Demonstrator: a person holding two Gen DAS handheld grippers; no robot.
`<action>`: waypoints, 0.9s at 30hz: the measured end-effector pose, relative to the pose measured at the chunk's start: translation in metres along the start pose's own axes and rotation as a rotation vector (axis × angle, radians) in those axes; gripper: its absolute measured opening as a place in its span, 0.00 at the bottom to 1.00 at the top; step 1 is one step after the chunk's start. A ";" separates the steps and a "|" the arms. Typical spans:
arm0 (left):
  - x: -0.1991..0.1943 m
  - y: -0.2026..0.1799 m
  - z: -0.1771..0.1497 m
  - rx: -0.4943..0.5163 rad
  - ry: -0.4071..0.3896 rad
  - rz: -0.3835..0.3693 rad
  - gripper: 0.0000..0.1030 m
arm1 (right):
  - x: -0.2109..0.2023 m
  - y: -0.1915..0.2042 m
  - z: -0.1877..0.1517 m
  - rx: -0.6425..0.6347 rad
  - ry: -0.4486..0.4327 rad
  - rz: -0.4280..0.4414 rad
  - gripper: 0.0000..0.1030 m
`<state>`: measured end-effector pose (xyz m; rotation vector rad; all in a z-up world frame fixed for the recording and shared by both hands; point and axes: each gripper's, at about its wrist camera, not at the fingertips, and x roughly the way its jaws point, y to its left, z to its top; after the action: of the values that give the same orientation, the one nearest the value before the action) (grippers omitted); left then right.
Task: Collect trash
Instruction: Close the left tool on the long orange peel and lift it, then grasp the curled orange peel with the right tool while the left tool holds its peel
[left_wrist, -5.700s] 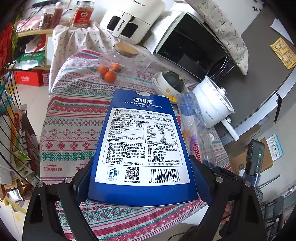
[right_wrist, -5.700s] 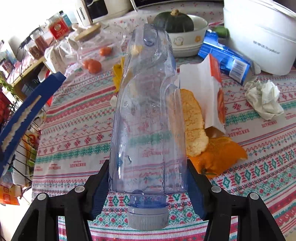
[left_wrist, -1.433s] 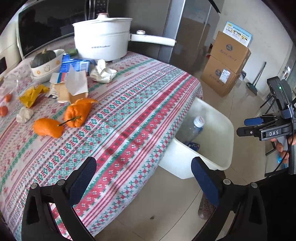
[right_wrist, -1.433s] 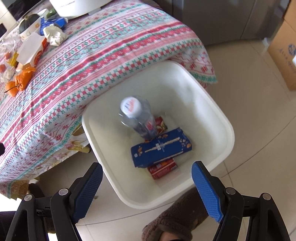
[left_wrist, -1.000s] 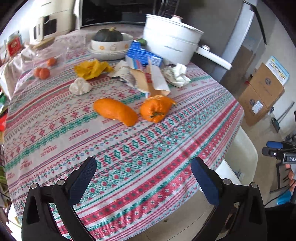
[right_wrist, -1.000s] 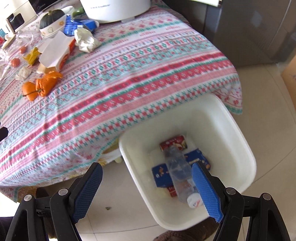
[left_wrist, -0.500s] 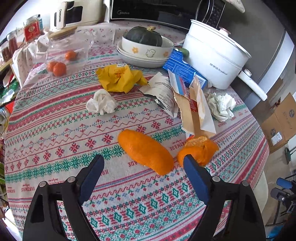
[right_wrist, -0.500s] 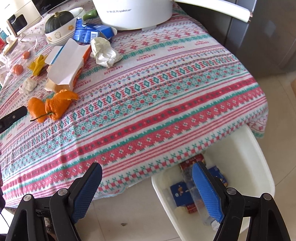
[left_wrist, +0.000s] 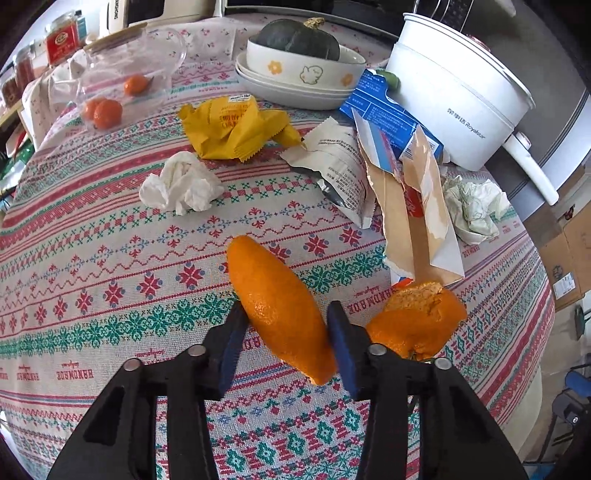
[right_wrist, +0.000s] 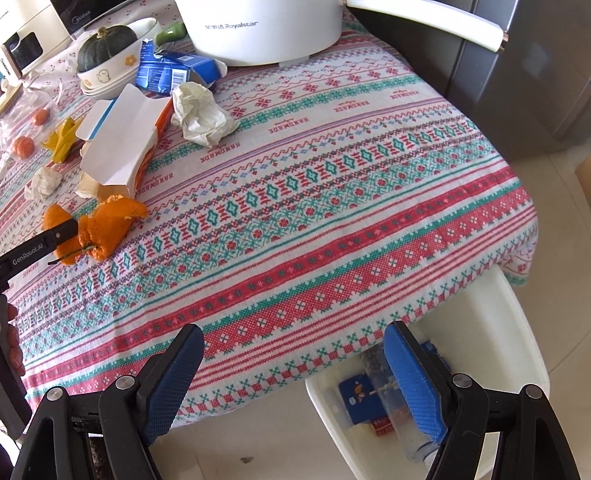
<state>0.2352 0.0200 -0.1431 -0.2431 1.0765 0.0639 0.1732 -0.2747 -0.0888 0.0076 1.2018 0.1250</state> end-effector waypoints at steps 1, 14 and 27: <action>-0.001 0.003 0.000 -0.006 0.007 -0.026 0.28 | 0.001 0.002 0.000 -0.002 0.001 -0.001 0.81; -0.070 0.020 -0.019 0.098 -0.055 -0.132 0.20 | 0.013 0.054 0.017 0.038 -0.051 0.067 0.81; -0.109 0.071 -0.039 0.120 -0.074 -0.131 0.20 | 0.053 0.142 0.040 0.077 -0.139 0.159 0.81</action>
<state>0.1378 0.0876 -0.0770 -0.2011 0.9852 -0.1080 0.2164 -0.1259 -0.1134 0.1775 1.0662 0.2144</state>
